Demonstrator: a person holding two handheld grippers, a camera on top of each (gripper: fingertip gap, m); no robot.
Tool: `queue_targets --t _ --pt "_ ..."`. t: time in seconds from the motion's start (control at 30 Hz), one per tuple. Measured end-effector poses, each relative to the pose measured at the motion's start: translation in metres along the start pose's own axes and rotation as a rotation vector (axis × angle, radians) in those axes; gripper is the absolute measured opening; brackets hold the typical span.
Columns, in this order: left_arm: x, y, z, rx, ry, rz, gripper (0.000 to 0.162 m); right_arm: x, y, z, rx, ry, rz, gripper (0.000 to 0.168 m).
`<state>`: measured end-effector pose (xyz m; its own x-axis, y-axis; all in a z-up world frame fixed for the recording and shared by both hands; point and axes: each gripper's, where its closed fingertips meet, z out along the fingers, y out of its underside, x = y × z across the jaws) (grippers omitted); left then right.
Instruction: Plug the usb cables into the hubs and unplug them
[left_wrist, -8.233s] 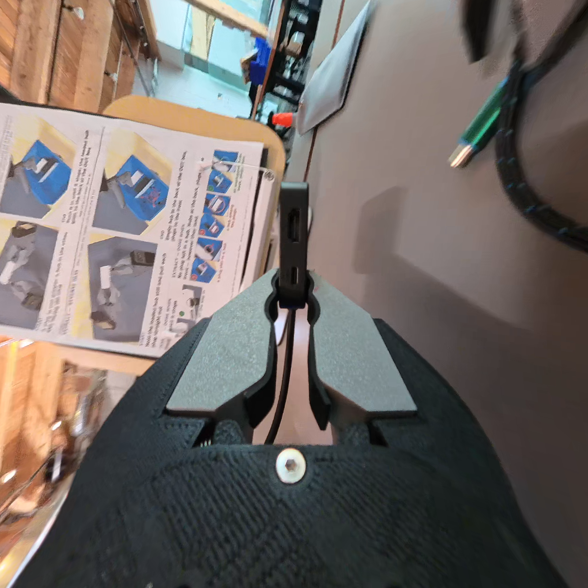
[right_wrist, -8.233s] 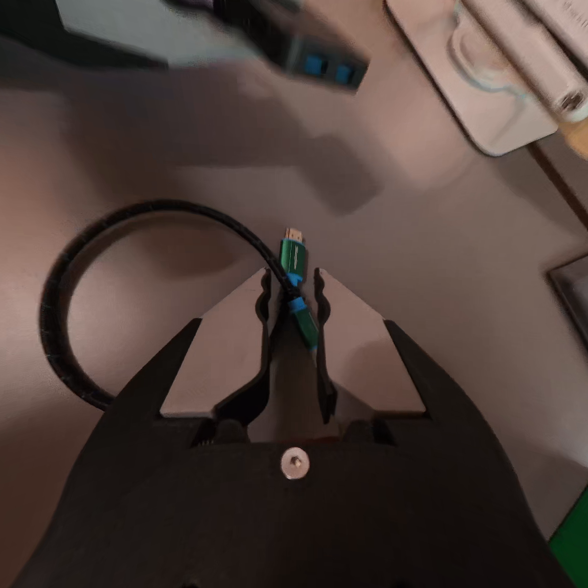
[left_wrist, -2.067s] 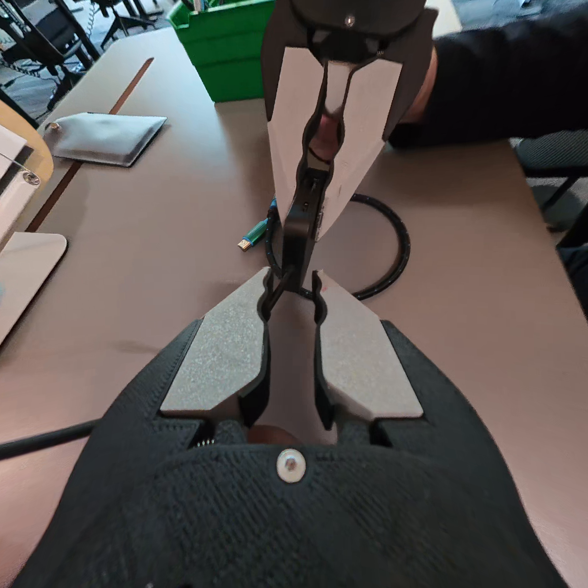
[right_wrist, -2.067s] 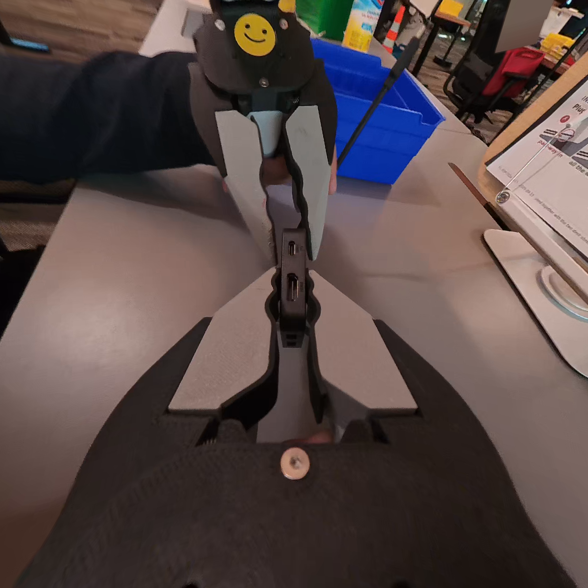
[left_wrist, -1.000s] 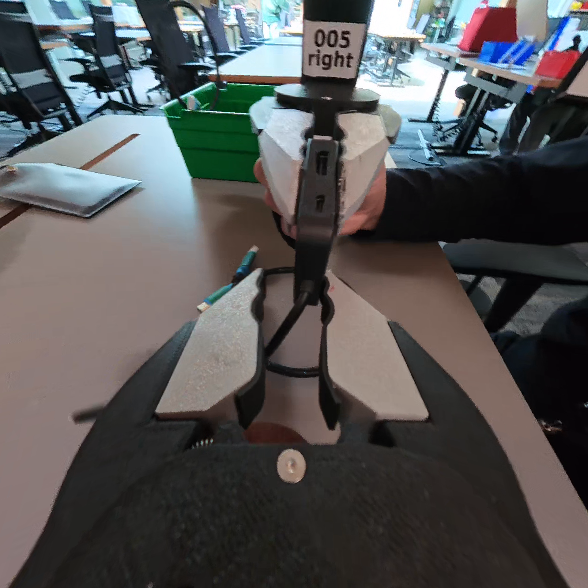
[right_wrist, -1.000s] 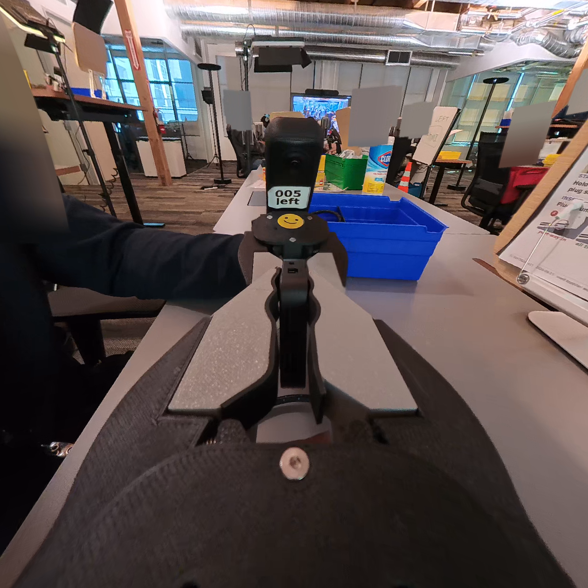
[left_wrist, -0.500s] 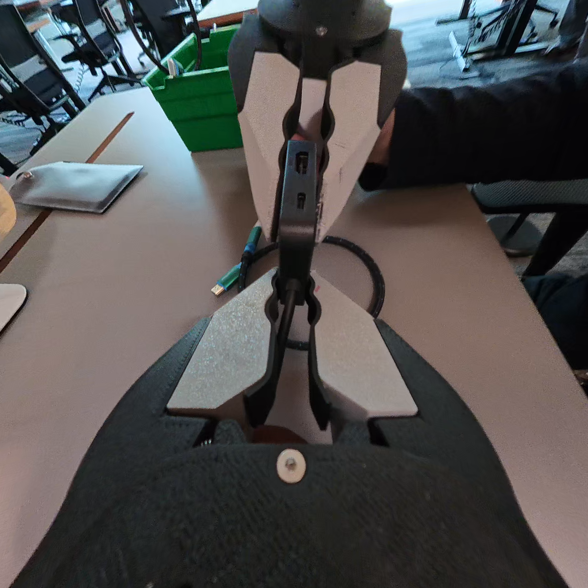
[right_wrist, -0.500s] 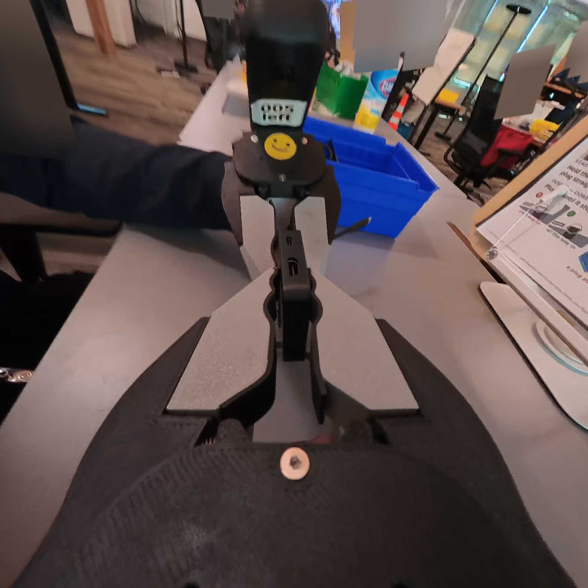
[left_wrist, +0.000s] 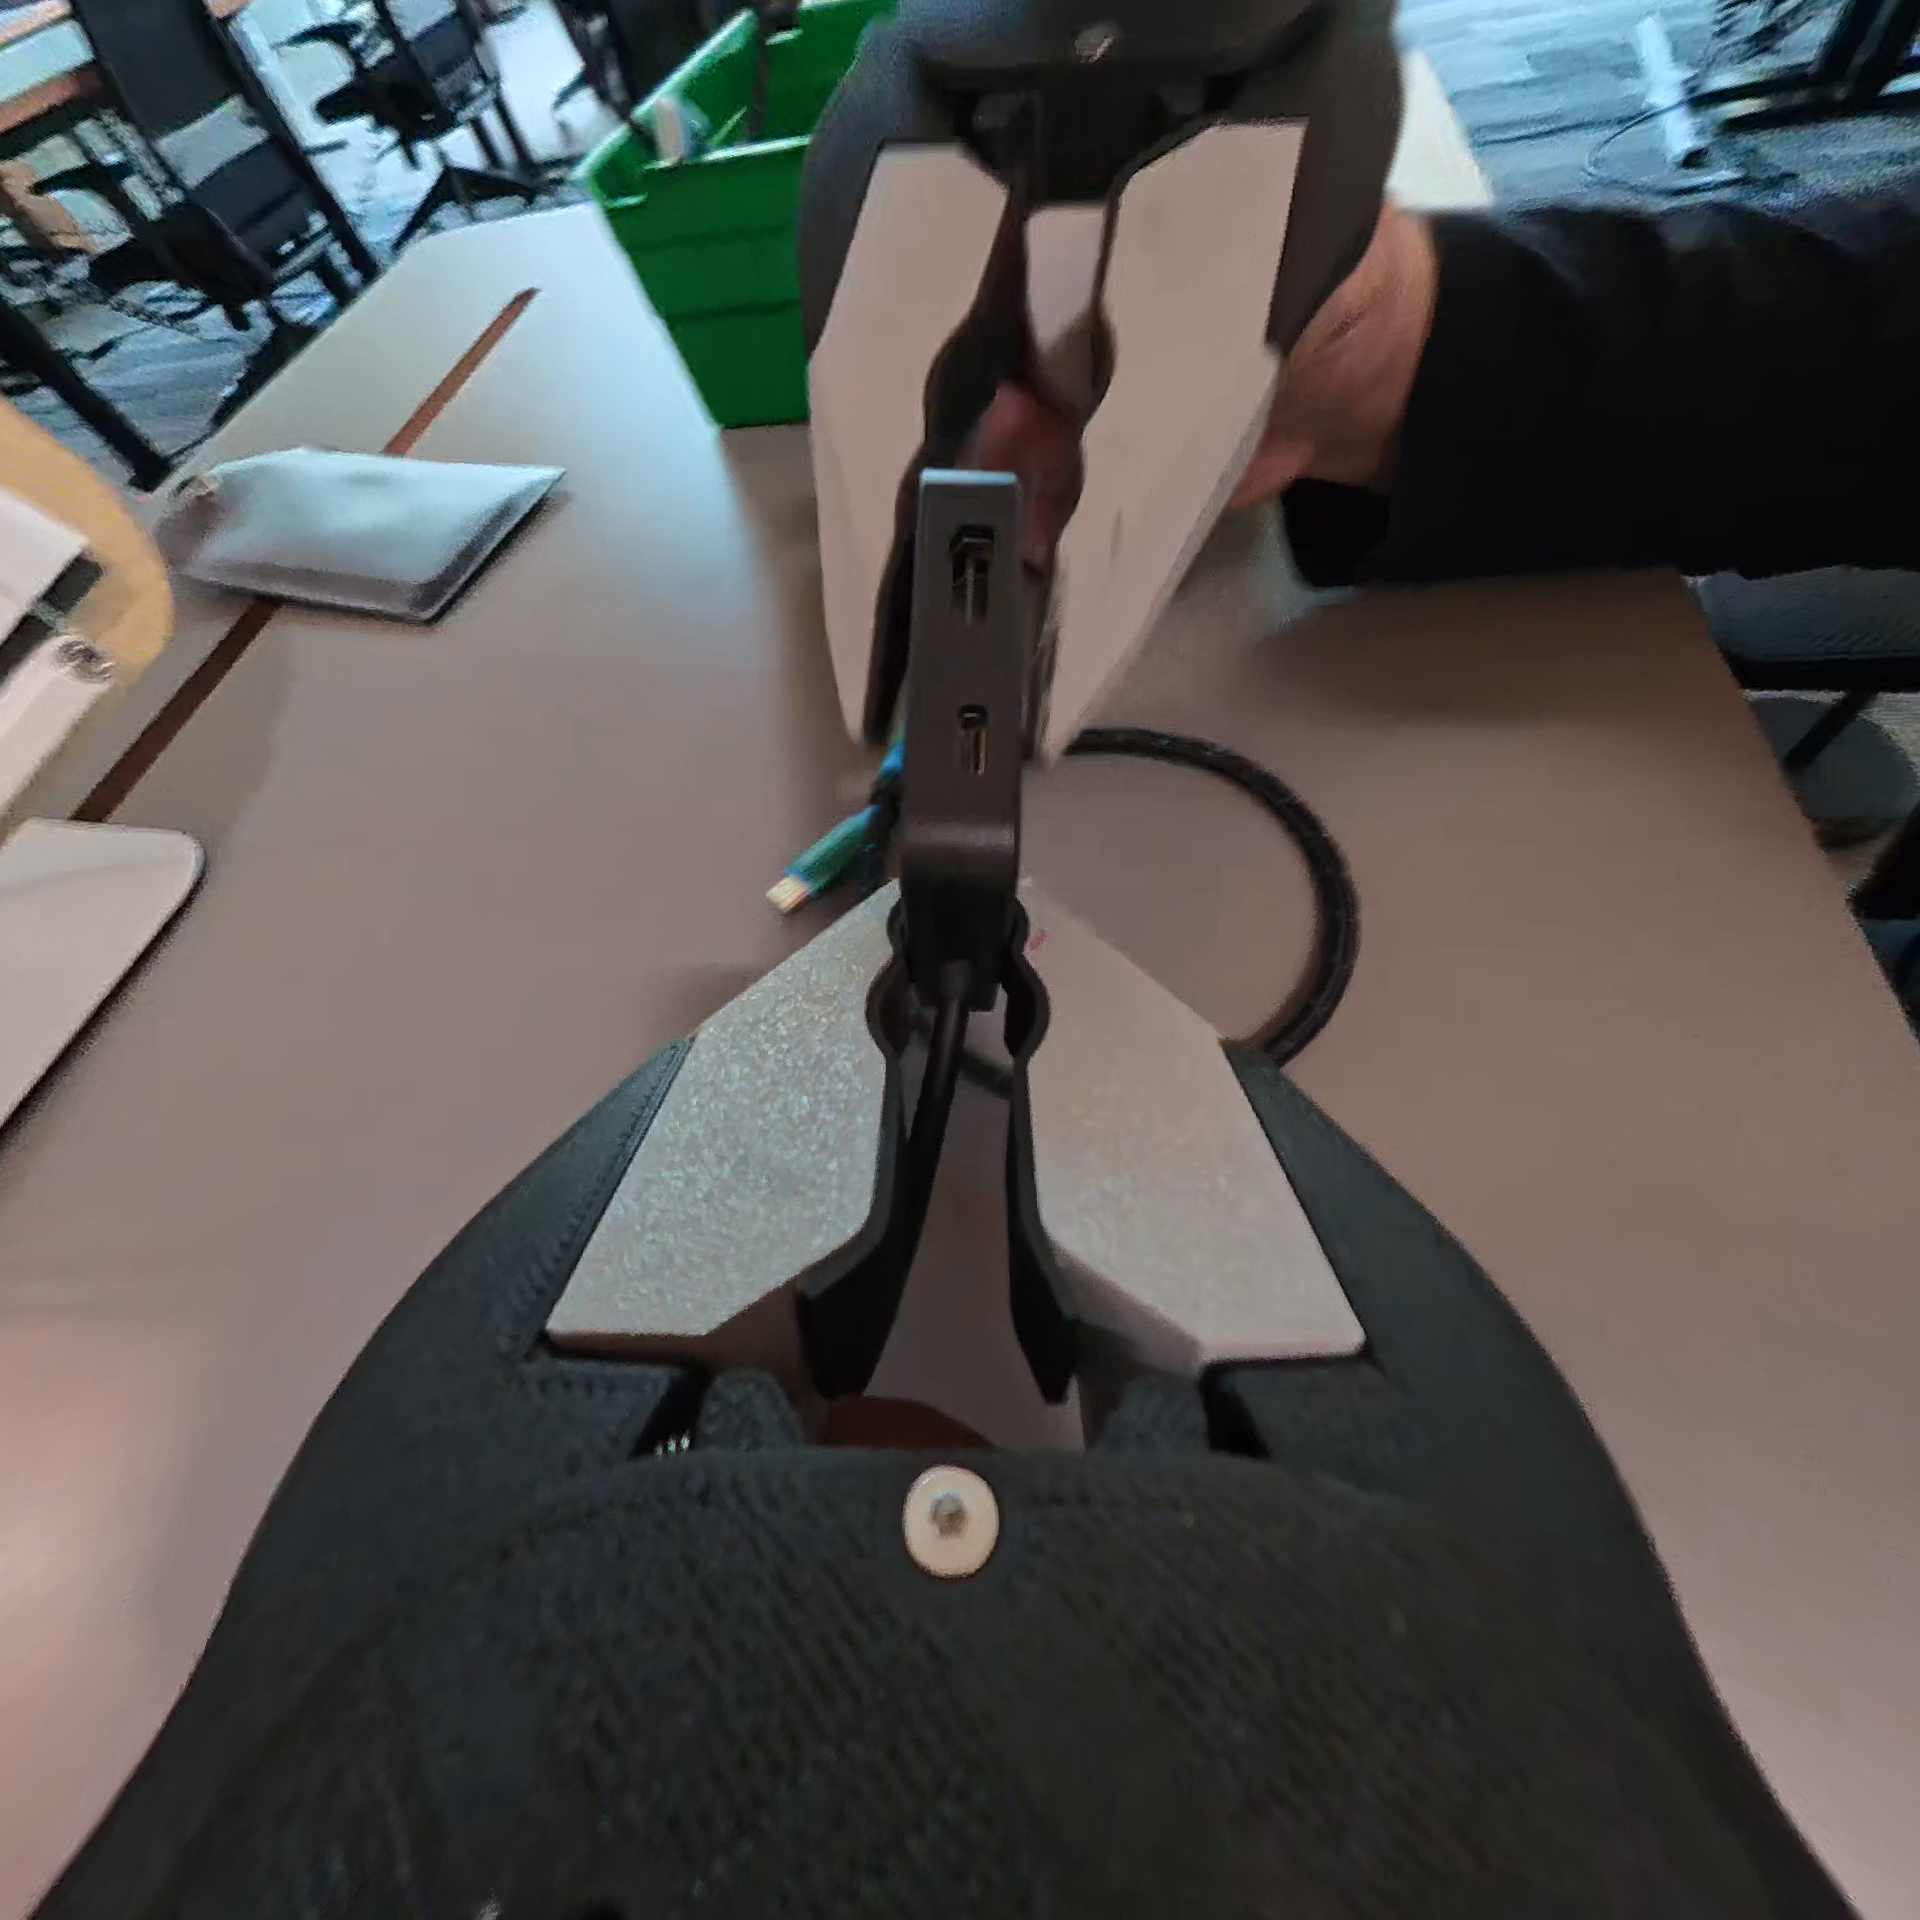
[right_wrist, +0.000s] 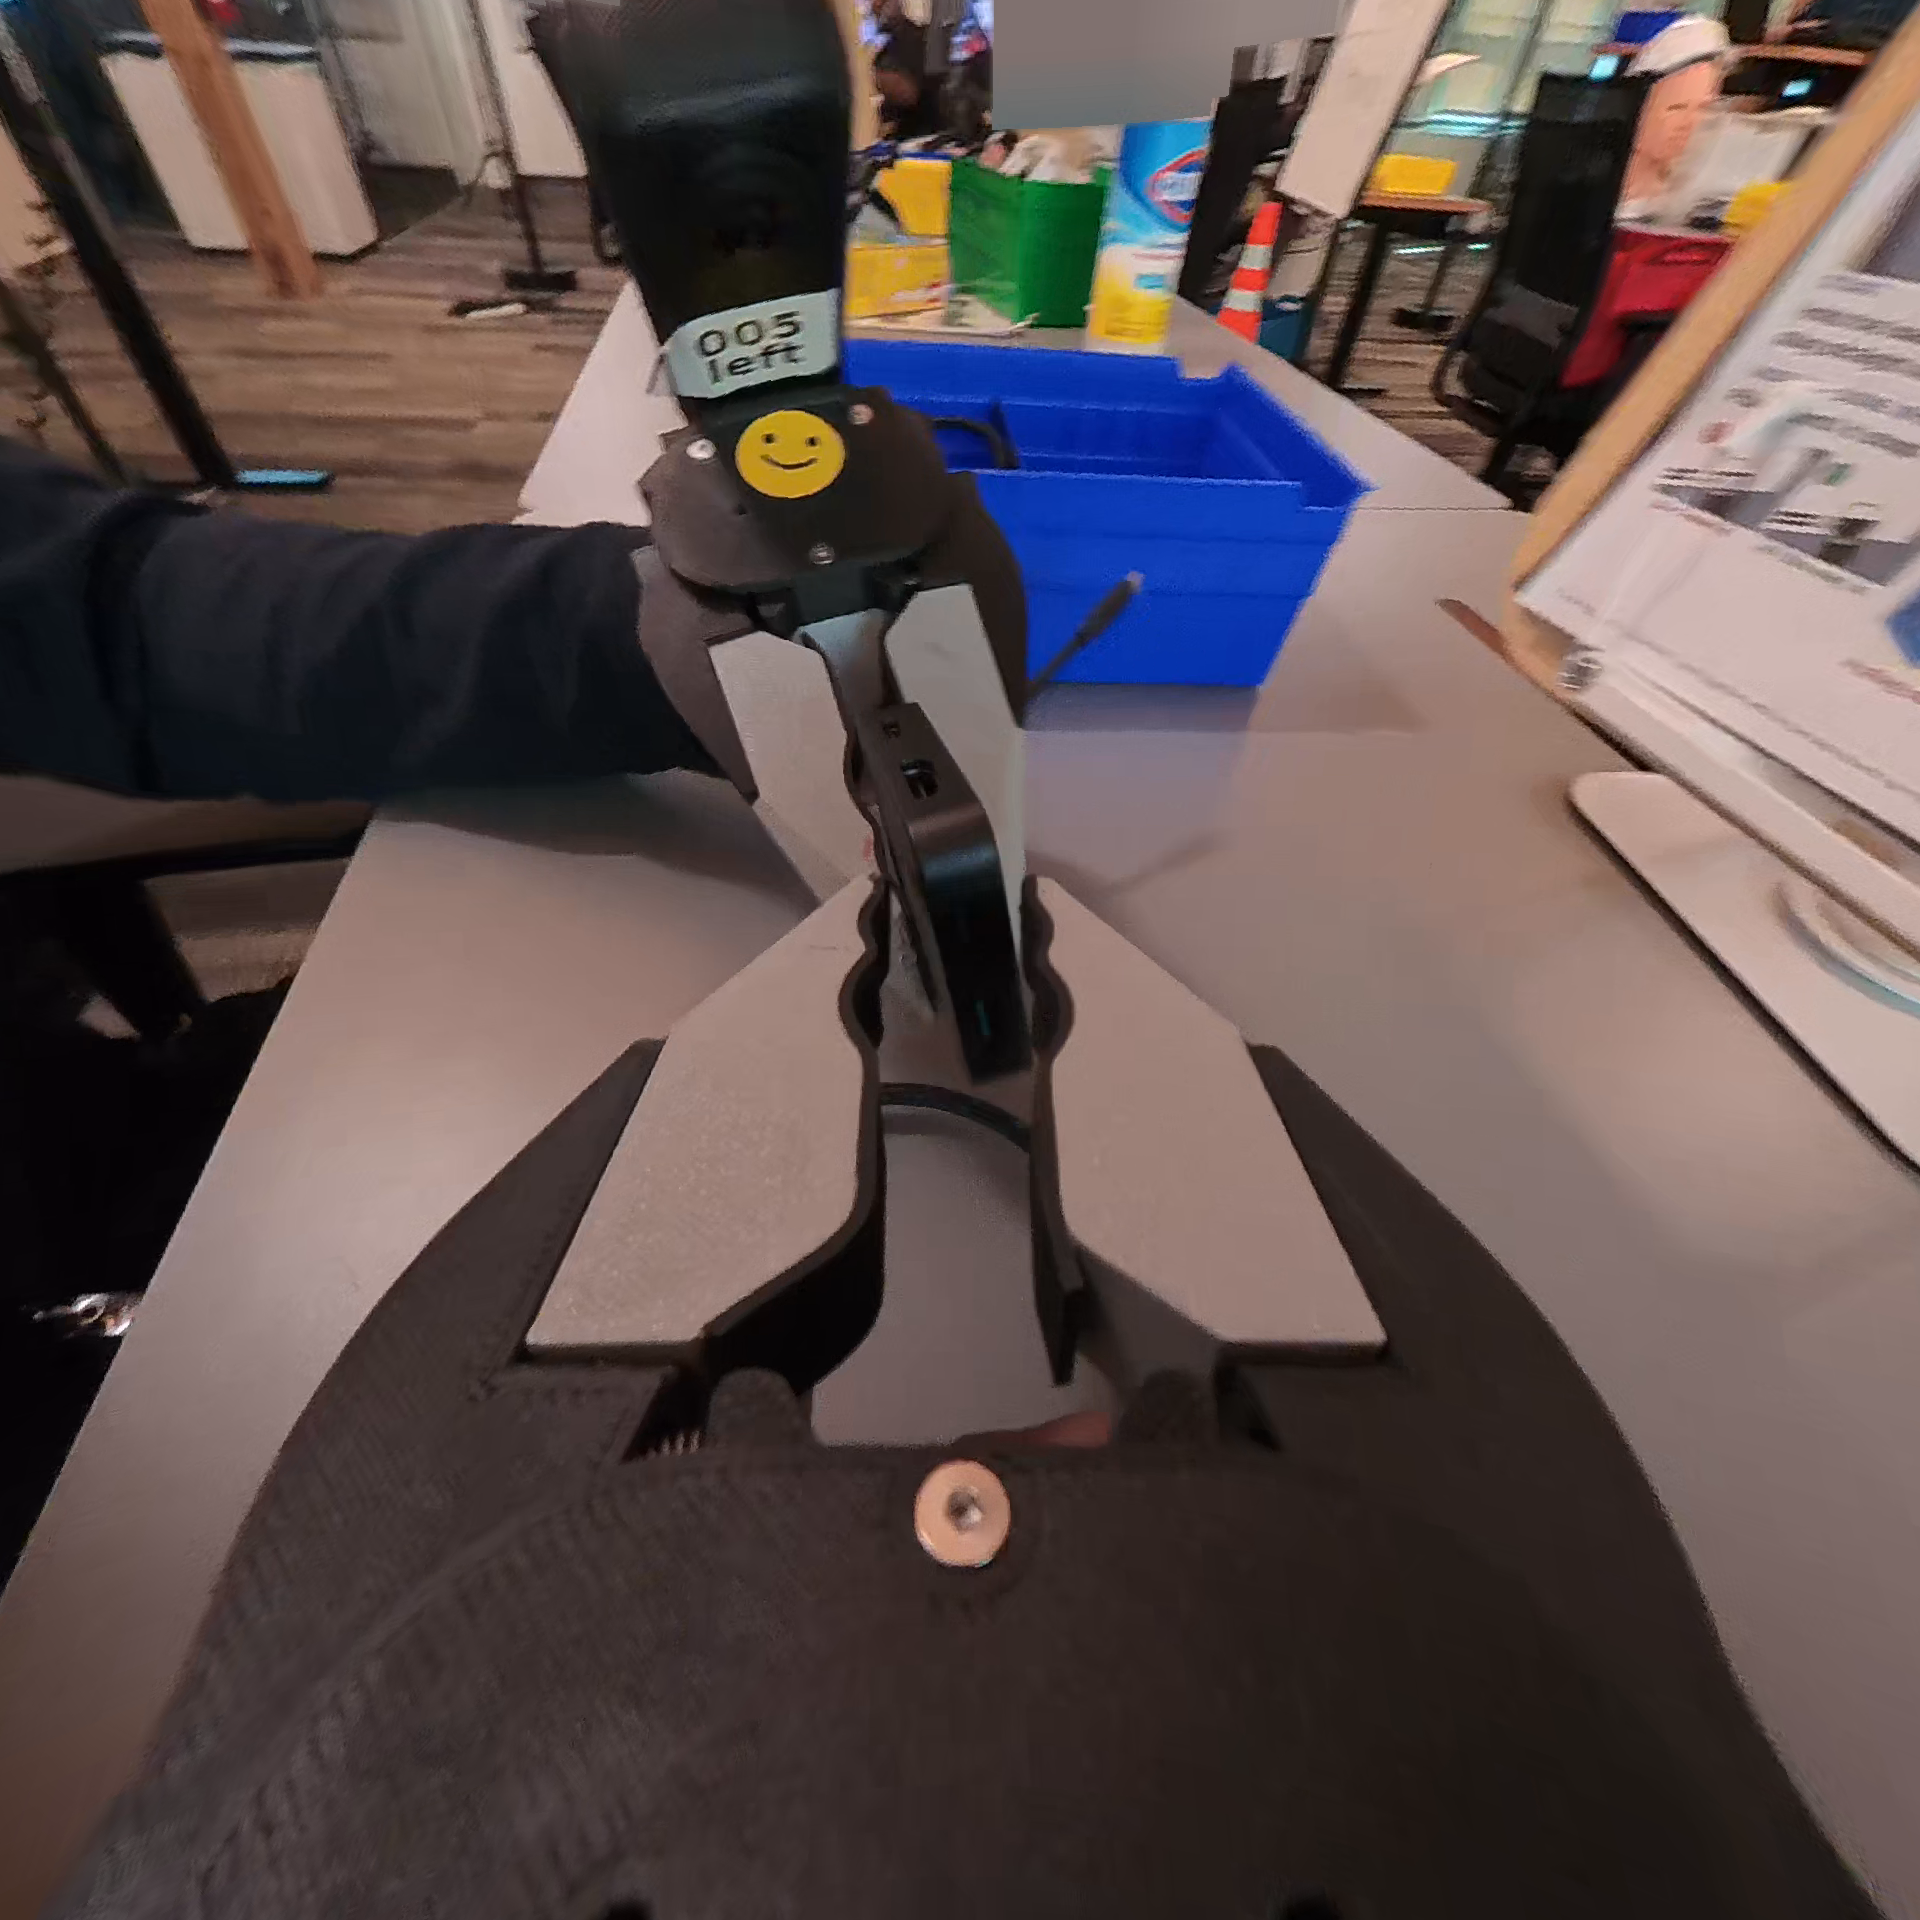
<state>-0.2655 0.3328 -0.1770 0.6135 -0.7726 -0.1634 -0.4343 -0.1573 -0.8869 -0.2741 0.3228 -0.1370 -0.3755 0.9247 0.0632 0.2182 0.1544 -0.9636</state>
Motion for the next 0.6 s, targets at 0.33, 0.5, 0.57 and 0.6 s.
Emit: queue_targets --t 0.33,0.5,0.57,0.6 --pt "-0.021 0.039 -0.002 -0.173 -0.070 -0.037 0.012 0.012 0.004 -0.021 -0.065 0.108 -0.060 0.044" --pt "-0.005 0.032 0.003 -0.187 -0.027 0.023 0.011 0.001 0.024 0.003 -0.183 0.114 -0.186 0.047" --pt "0.001 0.026 0.003 -0.166 -0.012 0.053 0.012 0.001 0.028 0.008 -0.202 0.119 -0.197 0.017" --pt "0.000 0.025 0.003 -0.165 -0.025 0.064 0.012 0.001 0.027 0.008 -0.195 0.114 -0.199 0.015"
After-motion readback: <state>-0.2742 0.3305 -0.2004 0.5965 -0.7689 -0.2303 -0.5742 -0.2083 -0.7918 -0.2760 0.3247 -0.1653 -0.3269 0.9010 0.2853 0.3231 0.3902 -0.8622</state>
